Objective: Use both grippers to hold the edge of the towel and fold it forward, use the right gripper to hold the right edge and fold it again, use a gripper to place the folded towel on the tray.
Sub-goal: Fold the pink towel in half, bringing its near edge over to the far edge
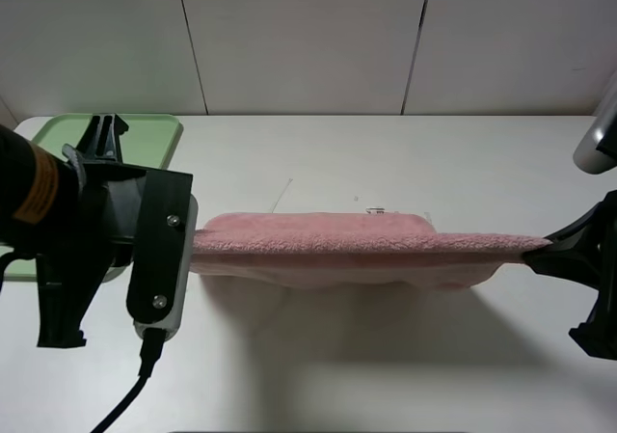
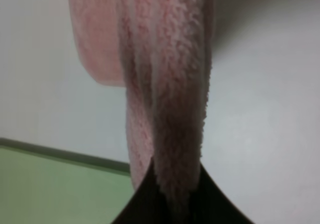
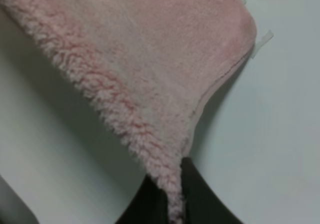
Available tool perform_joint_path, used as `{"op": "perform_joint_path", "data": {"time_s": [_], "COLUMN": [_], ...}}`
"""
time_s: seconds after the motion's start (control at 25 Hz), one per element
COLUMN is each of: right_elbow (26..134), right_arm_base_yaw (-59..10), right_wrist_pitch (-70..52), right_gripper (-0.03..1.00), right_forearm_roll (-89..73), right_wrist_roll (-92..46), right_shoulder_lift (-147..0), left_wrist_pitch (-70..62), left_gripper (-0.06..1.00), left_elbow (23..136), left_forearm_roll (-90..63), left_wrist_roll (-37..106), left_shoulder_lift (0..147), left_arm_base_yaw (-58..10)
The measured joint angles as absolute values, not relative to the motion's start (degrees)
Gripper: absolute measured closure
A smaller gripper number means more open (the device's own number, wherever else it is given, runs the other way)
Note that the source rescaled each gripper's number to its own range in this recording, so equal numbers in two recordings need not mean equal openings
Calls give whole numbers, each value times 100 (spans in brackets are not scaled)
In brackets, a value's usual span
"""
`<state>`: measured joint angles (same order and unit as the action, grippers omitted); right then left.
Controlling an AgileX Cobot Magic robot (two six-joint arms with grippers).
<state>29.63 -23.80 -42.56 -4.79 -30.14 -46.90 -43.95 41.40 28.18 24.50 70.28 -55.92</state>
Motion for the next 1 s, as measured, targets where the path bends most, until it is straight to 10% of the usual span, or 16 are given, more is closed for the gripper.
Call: {"op": "perform_joint_path", "data": {"time_s": [1.0], "right_elbow": [2963], "right_arm_base_yaw": [-2380], "right_wrist_pitch": [-2791], "right_gripper": [97], "right_forearm_roll": [-141], "right_wrist_roll": [-2867], "right_shoulder_lift": [-6881], "left_wrist_pitch": [-3906], "left_gripper": [94], "left_elbow": [4859], "left_forearm_roll": [3022], "left_wrist_roll": [2581], "left_shoulder_lift": [8956], "left_arm_base_yaw": [-4580]}}
